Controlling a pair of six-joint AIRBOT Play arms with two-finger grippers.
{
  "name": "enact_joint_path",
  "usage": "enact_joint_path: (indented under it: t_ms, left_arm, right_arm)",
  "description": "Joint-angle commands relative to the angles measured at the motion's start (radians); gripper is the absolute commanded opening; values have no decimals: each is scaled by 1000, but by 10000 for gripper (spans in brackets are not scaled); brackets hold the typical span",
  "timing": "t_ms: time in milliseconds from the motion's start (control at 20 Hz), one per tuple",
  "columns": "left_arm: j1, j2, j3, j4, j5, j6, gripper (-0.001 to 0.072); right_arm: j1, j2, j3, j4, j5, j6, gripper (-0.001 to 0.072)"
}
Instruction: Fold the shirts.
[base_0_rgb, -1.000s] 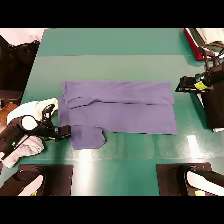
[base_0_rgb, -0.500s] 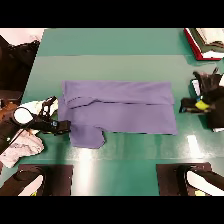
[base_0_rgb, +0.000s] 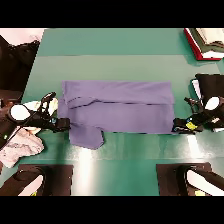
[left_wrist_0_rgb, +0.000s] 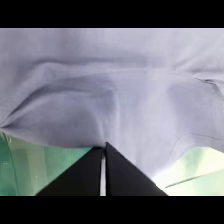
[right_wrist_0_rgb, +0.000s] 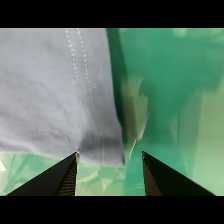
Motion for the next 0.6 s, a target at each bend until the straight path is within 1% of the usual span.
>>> enact_joint_path:
  t_ms: [0, 50, 100, 150, 250, 300, 450, 550]
  left_arm:
    - [0, 0, 2, 0, -9, 7, 27]
    - [0, 0, 2, 0, -9, 6, 27]
    - [0, 0, 2, 0, -9, 8, 27]
    - [0, 0, 2, 0, -12, 17, 27]
    - [0, 8, 8, 3, -47, 27, 26]
    - [0, 13, 26, 4, -85, 42, 26]
    - [0, 82, 71, -10, -185, 41, 25]
    - [0, 154, 73, -55, -254, 39, 25]
  right_arm:
    - [40, -14, -19, 10, -51, 0, 327]
    - [47, -14, -19, 7, -54, 0, 254]
    - [45, -14, -19, 9, -55, -1, 114]
    - [45, -8, -19, 7, -51, -2, 21]
    - [39, 35, -15, -1, -14, -20, 19]
    - [29, 69, -4, -13, 27, -26, 18]
    - [-26, 198, 35, -81, 185, -28, 18]
    - [-90, 286, 60, -78, 270, -39, 17]
